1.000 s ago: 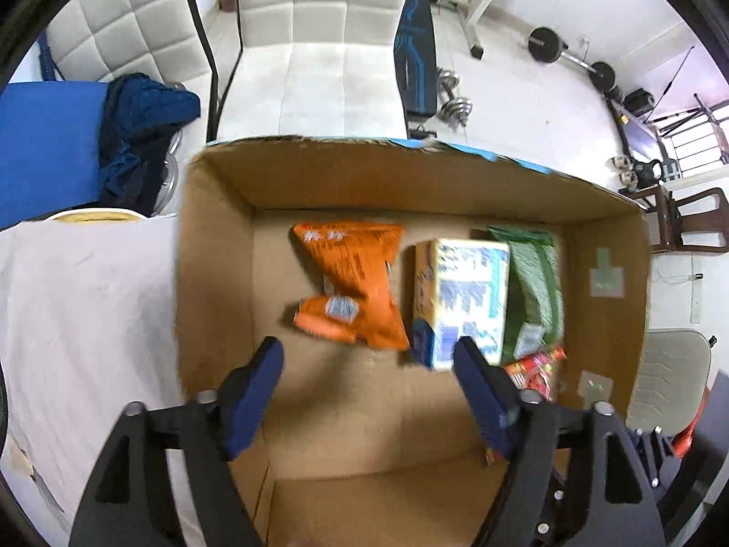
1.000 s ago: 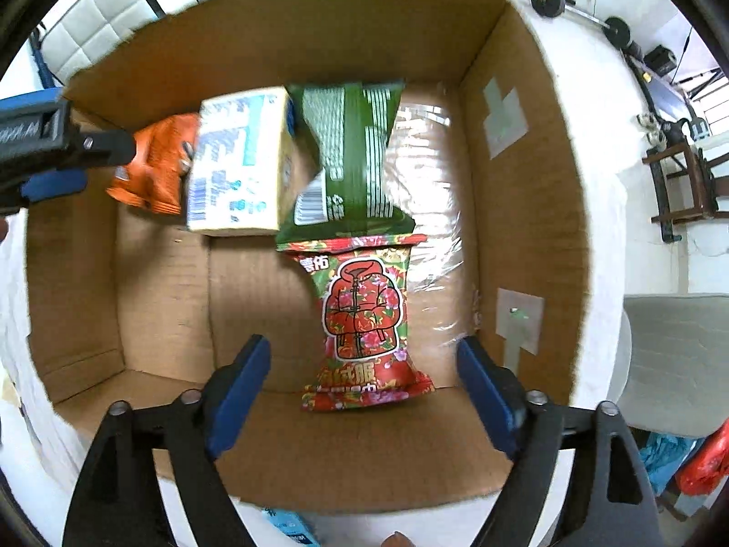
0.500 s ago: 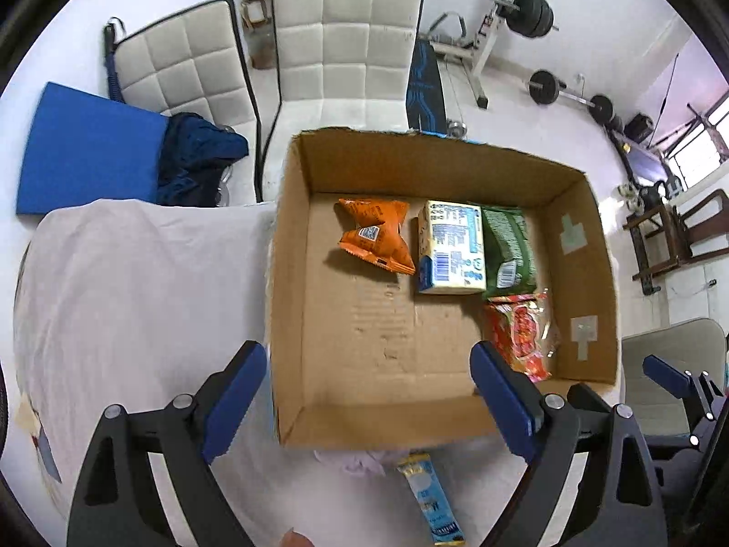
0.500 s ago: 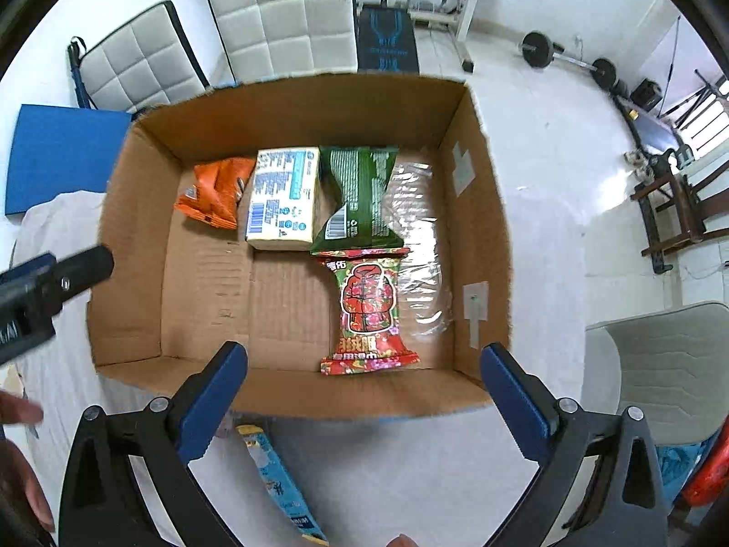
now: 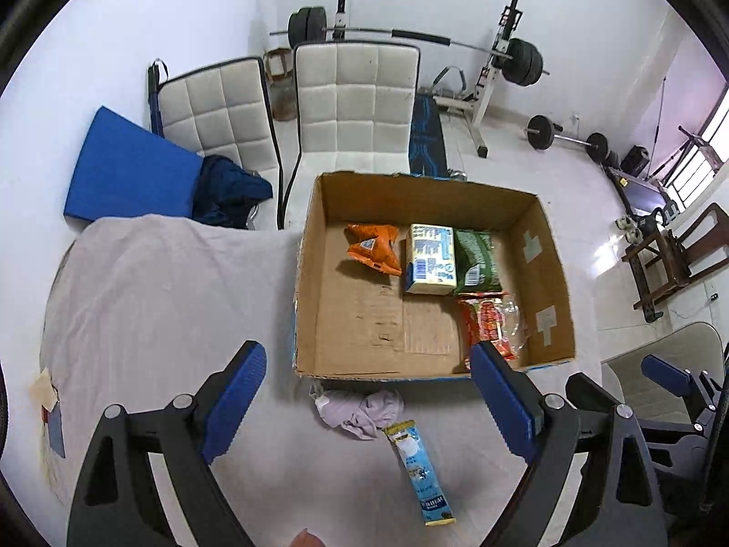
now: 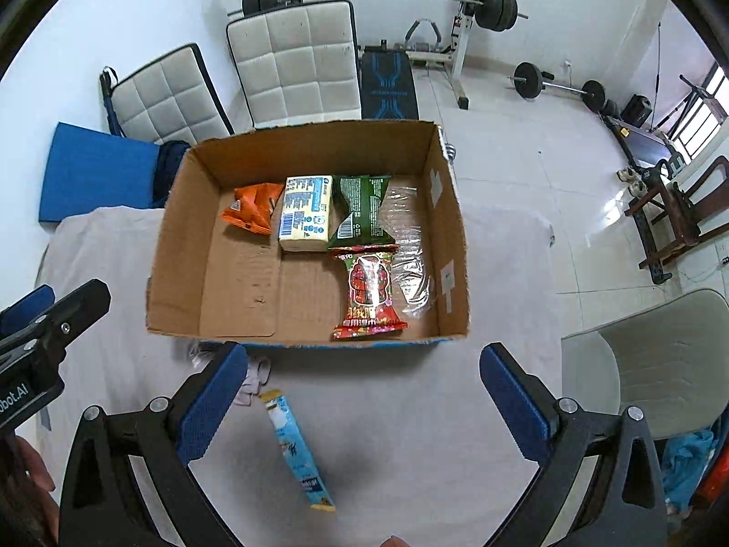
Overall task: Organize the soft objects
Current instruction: 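Open both tools to release the bags and lift out of the box, then grasp the lilac cloth with the left tool while the right tool grasps the blue tube pouch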
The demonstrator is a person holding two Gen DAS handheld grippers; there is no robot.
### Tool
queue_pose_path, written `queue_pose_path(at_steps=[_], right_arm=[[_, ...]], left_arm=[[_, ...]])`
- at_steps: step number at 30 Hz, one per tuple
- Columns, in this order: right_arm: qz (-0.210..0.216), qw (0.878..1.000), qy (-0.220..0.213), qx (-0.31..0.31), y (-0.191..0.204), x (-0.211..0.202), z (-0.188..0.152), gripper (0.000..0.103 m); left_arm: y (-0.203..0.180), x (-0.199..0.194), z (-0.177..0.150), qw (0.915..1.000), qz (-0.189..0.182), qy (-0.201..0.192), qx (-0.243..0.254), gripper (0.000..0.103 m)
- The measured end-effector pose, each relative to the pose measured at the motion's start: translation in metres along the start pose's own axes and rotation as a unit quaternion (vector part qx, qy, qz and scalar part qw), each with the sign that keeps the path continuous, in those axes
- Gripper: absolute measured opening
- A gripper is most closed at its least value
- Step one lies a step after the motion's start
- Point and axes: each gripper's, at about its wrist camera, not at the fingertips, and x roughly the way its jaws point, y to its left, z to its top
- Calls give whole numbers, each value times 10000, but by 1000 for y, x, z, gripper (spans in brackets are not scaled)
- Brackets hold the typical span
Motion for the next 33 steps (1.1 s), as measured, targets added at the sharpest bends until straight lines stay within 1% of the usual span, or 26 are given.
queue_pose_path(at_steps=[5, 9, 11, 12, 14, 16, 18, 19, 22, 23, 24, 26, 28, 29, 30, 31, 32, 33], right_arm=[[-76, 9997, -246, 42, -7, -25, -12, 103], [-80, 9993, -351, 94, -13, -37, -17, 103], [-5, 9994, -335, 104, -14, -38, -20, 103], [58, 9996, -278, 87, -14, -35, -23, 103], [208, 9998, -28, 37, -9, -19, -34, 103], [456, 9979, 465, -54, 0, 12, -52, 103], [568, 9931, 1004, -197, 14, 47, -73, 103], [602, 9898, 1259, -281, 22, 68, -85, 103], [578, 9813, 1778, -464, 40, 116, -113, 99], [581, 9776, 1964, -482, 46, 134, -124, 95], [583, 9745, 2112, -491, 49, 147, -130, 87], [640, 9674, 2406, -455, 55, 171, -143, 79], [681, 9629, 2582, -382, 58, 186, -154, 71], [661, 9617, 2632, -393, 59, 192, -158, 64], [639, 9607, 2673, -400, 59, 195, -162, 54], [599, 9600, 2707, -396, 58, 198, -164, 47], [538, 9605, 2705, -374, 54, 199, -167, 36], [511, 9617, 2669, -353, 50, 197, -167, 35]], left_arm=[[-4, -14, -7, 9999, -33, -89, -57, 92], [-3, -19, -11, 9998, -12, -162, -131, 92], [1, -18, -16, 9996, 70, -159, -201, 92], [4, -14, -21, 9995, 126, -97, -258, 92], [11, -4, -33, 9990, 275, 67, -336, 92], [21, 12, -52, 9973, 448, 327, -476, 92], [33, 31, -72, 9946, 503, 656, -627, 92], [39, 42, -82, 9925, 568, 835, -696, 92], [54, 68, -106, 9871, 662, 1193, -832, 92], [58, 78, -113, 9853, 681, 1315, -848, 92], [60, 84, -117, 9840, 715, 1398, -841, 92], [63, 98, -122, 9812, 683, 1585, -868, 92], [67, 112, -125, 9777, 482, 1773, -1018, 92], [68, 119, -126, 9754, 366, 1865, -1116, 92], [69, 126, -127, 9729, 246, 1945, -1223, 92], [69, 134, -127, 9700, 95, 2021, -1351, 92], [69, 141, -125, 9676, 3, 2068, -1449, 92], [66, 148, -123, 9655, -100, 2105, -1528, 92]])
